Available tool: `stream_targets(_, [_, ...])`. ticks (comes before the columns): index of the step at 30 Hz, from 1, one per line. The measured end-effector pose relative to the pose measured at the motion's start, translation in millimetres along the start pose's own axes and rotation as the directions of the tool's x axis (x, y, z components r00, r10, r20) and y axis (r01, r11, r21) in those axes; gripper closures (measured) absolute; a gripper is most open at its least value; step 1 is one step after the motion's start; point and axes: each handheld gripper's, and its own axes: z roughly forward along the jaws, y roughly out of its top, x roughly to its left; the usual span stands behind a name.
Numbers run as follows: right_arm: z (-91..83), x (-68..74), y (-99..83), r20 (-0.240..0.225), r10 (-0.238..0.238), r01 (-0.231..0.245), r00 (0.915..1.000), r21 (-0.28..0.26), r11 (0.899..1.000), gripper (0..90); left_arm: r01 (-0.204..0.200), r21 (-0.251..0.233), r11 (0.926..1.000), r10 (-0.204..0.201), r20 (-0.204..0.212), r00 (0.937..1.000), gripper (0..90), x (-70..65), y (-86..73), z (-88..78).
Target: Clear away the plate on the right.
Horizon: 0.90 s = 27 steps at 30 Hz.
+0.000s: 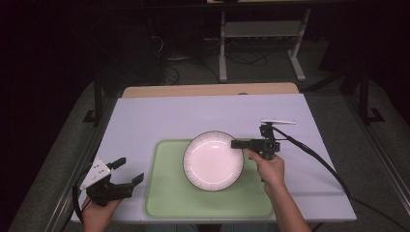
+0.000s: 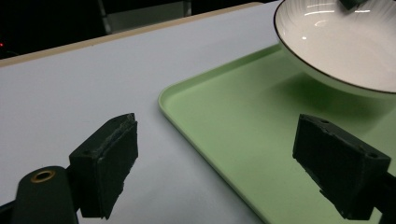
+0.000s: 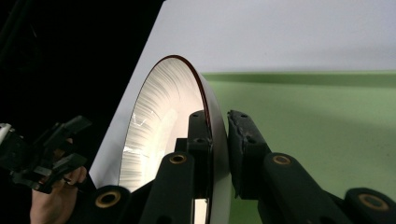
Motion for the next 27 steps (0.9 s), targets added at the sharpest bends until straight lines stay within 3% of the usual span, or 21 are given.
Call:
stream_targets(12, [19.9, -6.4, -14.7, 0.053, -0.01, 0.007, 0.9986, 0.05, 0.999, 78.8, 0.004, -0.004, 1.0, -0.004, 0.0, 1.0, 13.9, 0.2, 0.0, -0.5])
stream_targets(18, [21.4, -14.8, -20.1, 0.048, 0.024, -0.026, 0.9986, 0.052, 0.998, 79.5, 0.0, -0.002, 1.0, 0.0, 0.001, 1.0, 13.9, 0.1, 0.1, -0.2])
stream_targets(27, [22.4, -18.4, -24.6, 0.12, 0.002, -0.012, 0.9928, 0.087, 0.996, 81.8, 0.001, -0.002, 1.0, -0.001, 0.001, 1.0, 13.9, -0.6, 0.0, 0.5])
